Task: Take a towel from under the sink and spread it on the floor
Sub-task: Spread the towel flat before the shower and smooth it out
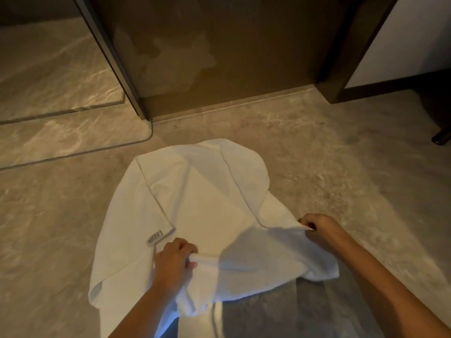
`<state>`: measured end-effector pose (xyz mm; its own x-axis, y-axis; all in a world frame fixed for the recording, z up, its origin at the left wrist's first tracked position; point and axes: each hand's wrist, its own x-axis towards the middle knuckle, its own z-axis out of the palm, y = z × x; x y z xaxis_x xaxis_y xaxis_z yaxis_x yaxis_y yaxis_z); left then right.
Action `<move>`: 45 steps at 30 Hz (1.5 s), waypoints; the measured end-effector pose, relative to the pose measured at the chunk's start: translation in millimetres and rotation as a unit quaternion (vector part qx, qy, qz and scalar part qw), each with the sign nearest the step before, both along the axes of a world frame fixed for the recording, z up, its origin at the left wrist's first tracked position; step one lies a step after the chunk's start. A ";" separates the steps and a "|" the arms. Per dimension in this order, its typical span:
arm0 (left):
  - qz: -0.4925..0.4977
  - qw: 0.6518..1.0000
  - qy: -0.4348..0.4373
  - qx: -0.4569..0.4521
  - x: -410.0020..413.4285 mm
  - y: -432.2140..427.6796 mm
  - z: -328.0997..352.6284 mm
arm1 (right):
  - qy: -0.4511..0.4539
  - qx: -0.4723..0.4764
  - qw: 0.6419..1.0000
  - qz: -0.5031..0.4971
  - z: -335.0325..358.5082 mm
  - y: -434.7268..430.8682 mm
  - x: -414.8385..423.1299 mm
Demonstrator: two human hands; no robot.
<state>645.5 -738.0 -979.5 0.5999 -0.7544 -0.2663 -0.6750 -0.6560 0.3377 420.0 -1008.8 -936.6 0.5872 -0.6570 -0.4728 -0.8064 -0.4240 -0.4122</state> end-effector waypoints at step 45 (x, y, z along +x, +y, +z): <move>0.024 0.991 0.012 0.134 47.4 -81.6 -24.5 | -0.401 0.142 0.826 -0.369 -44.4 -117.1 122.9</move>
